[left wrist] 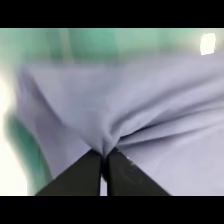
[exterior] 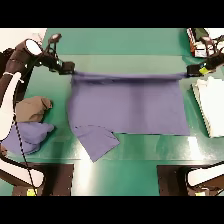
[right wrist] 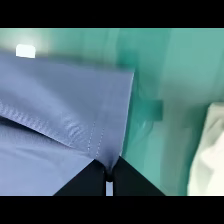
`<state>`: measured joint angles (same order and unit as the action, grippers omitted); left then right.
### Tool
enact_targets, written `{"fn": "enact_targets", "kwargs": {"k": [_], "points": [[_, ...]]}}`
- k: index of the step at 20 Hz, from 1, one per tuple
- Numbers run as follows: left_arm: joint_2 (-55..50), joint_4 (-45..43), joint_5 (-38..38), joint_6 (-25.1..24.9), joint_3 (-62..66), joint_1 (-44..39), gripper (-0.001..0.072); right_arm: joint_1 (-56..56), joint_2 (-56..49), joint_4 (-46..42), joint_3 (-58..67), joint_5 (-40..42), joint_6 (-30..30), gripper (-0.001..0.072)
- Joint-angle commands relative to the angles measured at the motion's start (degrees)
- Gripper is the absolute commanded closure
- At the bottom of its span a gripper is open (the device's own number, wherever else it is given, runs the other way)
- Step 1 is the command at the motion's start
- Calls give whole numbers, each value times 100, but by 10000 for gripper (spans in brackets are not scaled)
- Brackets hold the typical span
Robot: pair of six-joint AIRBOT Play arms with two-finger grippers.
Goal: Fold the shirts.
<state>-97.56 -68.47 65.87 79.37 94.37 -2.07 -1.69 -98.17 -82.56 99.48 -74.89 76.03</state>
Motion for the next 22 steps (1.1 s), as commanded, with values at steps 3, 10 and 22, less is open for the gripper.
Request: {"fn": "enact_targets", "kwargs": {"k": [3, 10, 22], "points": [[-7, 7, 173, -28, -960, -4, 682, 33, 411, 9, -1368, 466, 7, 693], [271, -219, 428, 577, -1189, -2, 64, -72, 809, 44, -1622, 26, 160, 283], [3810, 968, 345, 743, -5711, -2, 63, -793, 3456, 1012, -3923, 629, 81, 283]]}}
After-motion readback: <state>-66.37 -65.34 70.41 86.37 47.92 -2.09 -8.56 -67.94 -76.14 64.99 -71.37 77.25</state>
